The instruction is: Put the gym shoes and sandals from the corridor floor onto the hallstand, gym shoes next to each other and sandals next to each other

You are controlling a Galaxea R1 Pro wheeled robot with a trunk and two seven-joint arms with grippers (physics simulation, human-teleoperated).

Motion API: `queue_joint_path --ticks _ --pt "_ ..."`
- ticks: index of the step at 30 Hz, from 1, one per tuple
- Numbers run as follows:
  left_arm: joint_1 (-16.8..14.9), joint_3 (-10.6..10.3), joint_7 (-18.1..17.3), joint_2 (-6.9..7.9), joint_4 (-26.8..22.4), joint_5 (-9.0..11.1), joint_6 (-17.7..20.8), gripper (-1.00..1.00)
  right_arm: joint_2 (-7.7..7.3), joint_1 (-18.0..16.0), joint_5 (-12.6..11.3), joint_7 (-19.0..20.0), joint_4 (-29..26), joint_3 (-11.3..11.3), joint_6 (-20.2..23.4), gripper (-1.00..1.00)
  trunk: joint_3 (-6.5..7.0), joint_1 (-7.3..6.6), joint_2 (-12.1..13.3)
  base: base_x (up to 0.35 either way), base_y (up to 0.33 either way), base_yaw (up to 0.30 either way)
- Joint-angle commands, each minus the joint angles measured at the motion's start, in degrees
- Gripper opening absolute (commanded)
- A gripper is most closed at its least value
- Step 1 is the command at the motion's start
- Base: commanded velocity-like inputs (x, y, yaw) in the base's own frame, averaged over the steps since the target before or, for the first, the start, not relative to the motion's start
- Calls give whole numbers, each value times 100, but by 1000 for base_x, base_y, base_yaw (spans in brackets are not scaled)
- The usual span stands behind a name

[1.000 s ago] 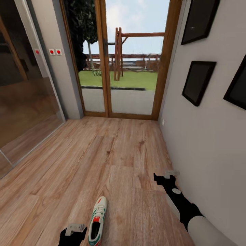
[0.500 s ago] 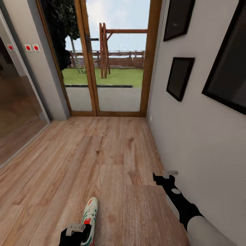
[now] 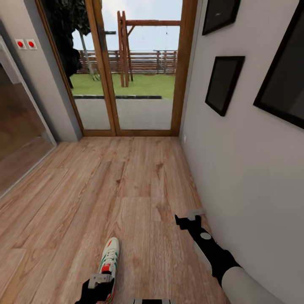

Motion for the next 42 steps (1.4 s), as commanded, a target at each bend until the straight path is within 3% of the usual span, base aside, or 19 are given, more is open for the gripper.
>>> queue_joint_path --ticks 1,4,7,8,15,20,28,36,42 --pt "-8 -44 -12 -1 4 62 -17 100 55 -7 -56 -19 -24 47 -21 100 -27 1 -3 0 0 -2" --pt "-20 -36 -11 -23 1 67 -20 100 261 -17 -41 -17 -241 85 -3 100 -94 9 -7 0 0 -1" --pt "-24 -18 -10 -37 0 69 -40 100 372 -26 -38 -17 -594 101 104 100 -160 17 -11 0 0 0" --pt "-27 -2 -10 -46 -1 70 -49 100 460 -31 -52 -11 -1165 109 563 100 -182 19 -13 0 0 0" --pt "-27 3 -9 -56 -1 70 -46 100 500 -35 -87 -4 -1542 119 966 100 -337 37 -22 0 0 0" --pt "-27 -11 -9 -56 -27 69 -64 100 679 -28 -86 15 -2040 153 1018 100 -448 50 -29 0 0 0" --pt "-34 72 94 -7 -347 58 -106 100 710 -27 -84 17 -2215 488 1023 100 -492 55 -31 0 0 0" --pt "-80 111 152 10 -573 31 -116 100 698 -27 -78 11 -2247 529 1021 100 -492 55 -31 0 0 0" --pt "-183 98 157 -1 -608 -10 -124 100 684 -27 -70 9 -2320 510 1029 100 -625 71 -39 0 0 0"
